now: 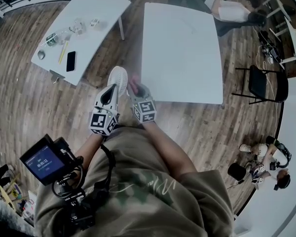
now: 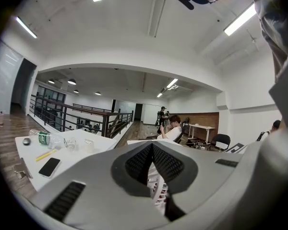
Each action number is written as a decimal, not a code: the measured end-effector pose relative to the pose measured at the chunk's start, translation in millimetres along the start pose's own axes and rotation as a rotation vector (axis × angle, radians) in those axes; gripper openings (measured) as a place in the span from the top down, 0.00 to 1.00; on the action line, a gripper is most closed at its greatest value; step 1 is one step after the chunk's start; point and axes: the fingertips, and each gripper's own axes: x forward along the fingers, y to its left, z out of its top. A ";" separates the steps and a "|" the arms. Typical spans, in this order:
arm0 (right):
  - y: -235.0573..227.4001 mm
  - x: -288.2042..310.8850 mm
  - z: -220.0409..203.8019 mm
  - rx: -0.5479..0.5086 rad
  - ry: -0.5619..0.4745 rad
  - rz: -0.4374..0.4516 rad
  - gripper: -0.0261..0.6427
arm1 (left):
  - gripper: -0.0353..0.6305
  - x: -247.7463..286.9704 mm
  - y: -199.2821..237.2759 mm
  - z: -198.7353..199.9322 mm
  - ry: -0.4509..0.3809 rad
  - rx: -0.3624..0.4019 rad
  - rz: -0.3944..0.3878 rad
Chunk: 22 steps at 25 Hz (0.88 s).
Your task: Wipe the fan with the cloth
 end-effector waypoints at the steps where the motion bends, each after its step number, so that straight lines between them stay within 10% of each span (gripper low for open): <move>1: -0.2 -0.4 -0.3 -0.008 0.000 -0.002 0.81 | 0.92 0.1 -1.0 0.3 -0.003 0.000 -0.003; 22: 2.6 -0.7 -4.4 -0.094 0.013 -0.027 0.81 | 0.92 -5.8 2.4 1.3 -0.019 -0.024 0.019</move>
